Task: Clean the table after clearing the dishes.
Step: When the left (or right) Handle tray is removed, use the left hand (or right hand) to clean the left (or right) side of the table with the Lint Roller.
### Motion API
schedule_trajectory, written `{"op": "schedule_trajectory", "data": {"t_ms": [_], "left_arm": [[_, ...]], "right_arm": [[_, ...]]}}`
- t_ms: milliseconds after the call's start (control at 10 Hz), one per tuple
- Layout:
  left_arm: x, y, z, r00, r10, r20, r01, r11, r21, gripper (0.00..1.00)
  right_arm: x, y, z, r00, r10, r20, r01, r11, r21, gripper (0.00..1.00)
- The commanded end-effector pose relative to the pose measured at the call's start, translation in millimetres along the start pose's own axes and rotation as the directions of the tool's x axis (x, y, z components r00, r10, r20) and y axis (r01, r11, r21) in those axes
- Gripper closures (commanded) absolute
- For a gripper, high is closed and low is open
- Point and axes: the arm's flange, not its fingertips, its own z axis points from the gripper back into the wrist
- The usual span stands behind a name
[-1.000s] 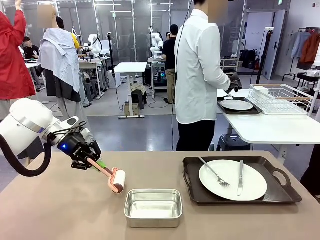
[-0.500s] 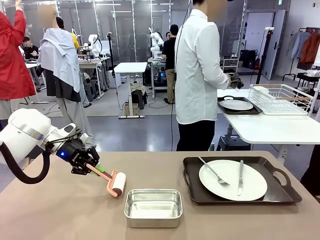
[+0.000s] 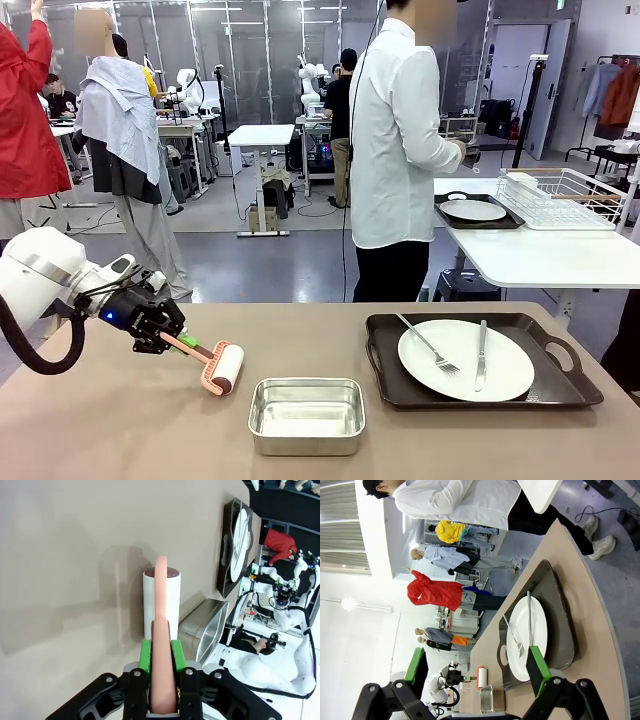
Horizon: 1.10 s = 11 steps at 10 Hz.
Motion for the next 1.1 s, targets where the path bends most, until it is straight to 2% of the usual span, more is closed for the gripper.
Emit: {"op": "schedule_trajectory", "data": {"t_ms": [0,100,400,700,1000], "left_arm": [[5,23,19,1.000,0.006,0.016,-0.006,1.000,0.021,0.79],[4,30,29,1.000,0.016,0.010,-0.016,0.999,0.037,0.79],[-2,51,70,0.997,-0.006,0.071,-0.001,0.996,0.093,0.79],[-16,72,110,0.994,-0.014,0.109,-0.005,0.985,0.175,0.79],[-31,78,140,0.990,-0.051,0.134,0.010,0.956,0.292,0.79]], "right_arm": [[0,3,1,1.000,-0.003,0.011,0.003,1.000,0.014,0.00],[0,3,1,1.000,-0.003,0.011,0.003,1.000,0.014,0.00],[0,3,1,1.000,-0.003,0.011,0.003,1.000,0.014,0.00],[0,3,1,1.000,-0.003,0.011,0.003,1.000,0.014,0.00],[0,3,1,1.000,-0.003,0.011,0.003,1.000,0.014,0.00]]}}
